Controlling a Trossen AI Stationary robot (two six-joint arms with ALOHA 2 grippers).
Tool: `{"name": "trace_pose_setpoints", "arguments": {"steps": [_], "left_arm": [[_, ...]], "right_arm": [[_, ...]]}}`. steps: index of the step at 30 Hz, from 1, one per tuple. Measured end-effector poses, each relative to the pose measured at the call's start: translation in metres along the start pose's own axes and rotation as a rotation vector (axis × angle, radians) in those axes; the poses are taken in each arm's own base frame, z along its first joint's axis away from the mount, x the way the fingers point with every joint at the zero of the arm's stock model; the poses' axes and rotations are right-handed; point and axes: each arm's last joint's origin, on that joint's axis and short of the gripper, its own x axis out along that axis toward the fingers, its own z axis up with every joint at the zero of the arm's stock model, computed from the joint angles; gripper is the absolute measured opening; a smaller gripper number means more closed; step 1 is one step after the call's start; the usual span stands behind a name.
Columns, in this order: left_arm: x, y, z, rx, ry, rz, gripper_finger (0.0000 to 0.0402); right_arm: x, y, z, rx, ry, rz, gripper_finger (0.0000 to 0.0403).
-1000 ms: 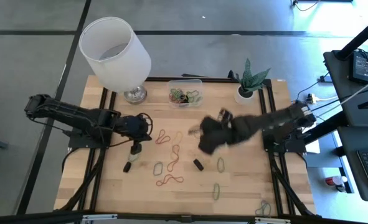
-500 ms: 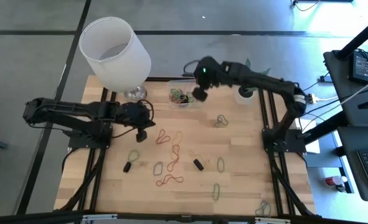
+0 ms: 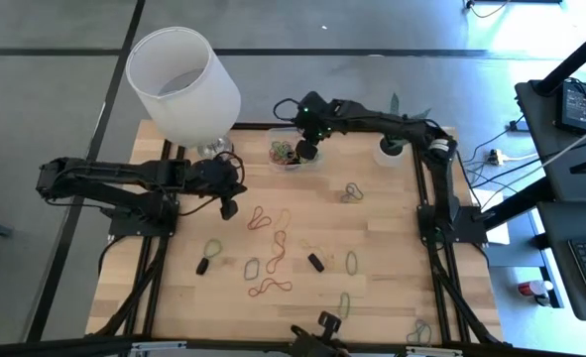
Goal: Pick and place rubber bands into bin
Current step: Put the red rubber band into the transparent bin, then put the left black rubber band into the transparent bin
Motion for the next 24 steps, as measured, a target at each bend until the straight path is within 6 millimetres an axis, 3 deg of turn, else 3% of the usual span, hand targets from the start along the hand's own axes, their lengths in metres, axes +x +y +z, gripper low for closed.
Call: {"name": "trace_pose_setpoints", "arguments": {"steps": [9,24], "left_arm": [[0.000,0.002,0.000,0.000,-0.016,0.055,0.0003],[0.000,0.002,-0.001,0.002,0.002,0.062,0.0005]], "right_arm": [[0.026,-0.001,-0.010,0.003,0.089,-0.008,0.0016],[0.020,-0.013,-0.017,0.044,0.180,-0.053,0.0101]]}}
